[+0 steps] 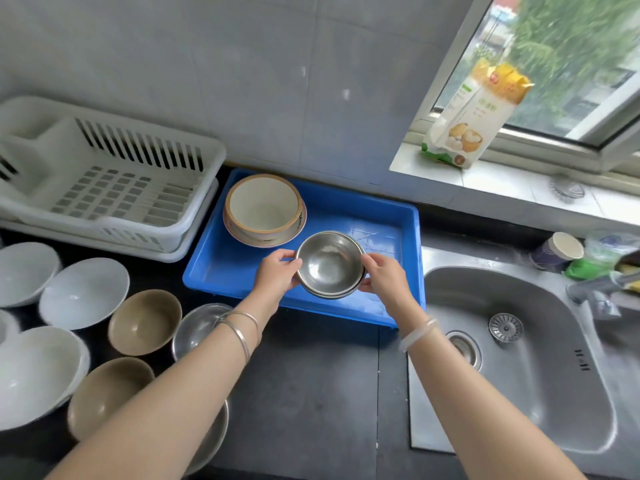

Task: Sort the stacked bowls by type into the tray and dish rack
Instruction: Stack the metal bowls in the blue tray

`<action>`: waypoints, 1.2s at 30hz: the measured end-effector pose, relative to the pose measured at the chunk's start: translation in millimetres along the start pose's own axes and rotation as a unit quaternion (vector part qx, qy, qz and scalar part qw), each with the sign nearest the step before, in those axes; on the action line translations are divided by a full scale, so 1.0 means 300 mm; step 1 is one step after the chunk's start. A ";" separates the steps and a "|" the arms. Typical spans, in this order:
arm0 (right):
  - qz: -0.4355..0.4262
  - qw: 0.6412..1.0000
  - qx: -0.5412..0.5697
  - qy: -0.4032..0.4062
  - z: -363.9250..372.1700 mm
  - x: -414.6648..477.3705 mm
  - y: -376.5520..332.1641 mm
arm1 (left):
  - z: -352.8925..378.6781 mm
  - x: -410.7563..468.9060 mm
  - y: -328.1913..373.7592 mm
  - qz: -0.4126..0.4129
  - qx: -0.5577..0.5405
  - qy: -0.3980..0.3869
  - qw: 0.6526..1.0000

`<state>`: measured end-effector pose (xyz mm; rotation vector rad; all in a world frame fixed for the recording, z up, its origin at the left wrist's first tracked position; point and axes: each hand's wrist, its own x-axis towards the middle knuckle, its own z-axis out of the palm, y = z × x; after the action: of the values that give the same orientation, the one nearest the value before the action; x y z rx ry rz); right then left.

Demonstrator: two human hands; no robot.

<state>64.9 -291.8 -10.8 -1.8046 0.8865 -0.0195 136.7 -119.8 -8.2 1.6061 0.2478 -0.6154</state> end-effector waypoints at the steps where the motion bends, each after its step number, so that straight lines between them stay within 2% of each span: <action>1: 0.006 1.000 0.014 0.006 0.003 0.021 0.003 | 0.012 0.027 0.002 -0.003 -0.001 -0.001 1.000; 9: 0.080 0.991 0.111 0.015 0.060 0.154 0.071 | 0.076 0.192 -0.035 -0.016 0.042 -0.017 0.999; 16: 0.089 0.986 0.141 0.028 0.089 0.201 0.118 | 0.094 0.275 -0.090 -0.011 0.040 -0.034 0.999; 21: 0.095 0.978 0.183 0.016 0.091 0.196 0.137 | 0.094 0.305 -0.096 -0.021 -0.009 -0.061 0.998; 26: 0.143 0.962 0.231 -0.016 0.099 0.164 0.150 | 0.100 0.290 -0.099 -0.088 -0.048 -0.064 0.993; 36: 0.142 0.952 0.265 0.047 0.127 0.276 0.106 | 0.171 0.341 -0.104 -0.060 -0.120 -0.053 0.990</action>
<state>122.7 -313.3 -85.0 -1.1750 1.0827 -0.1480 193.6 -185.2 -89.3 1.3295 0.3298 -0.7326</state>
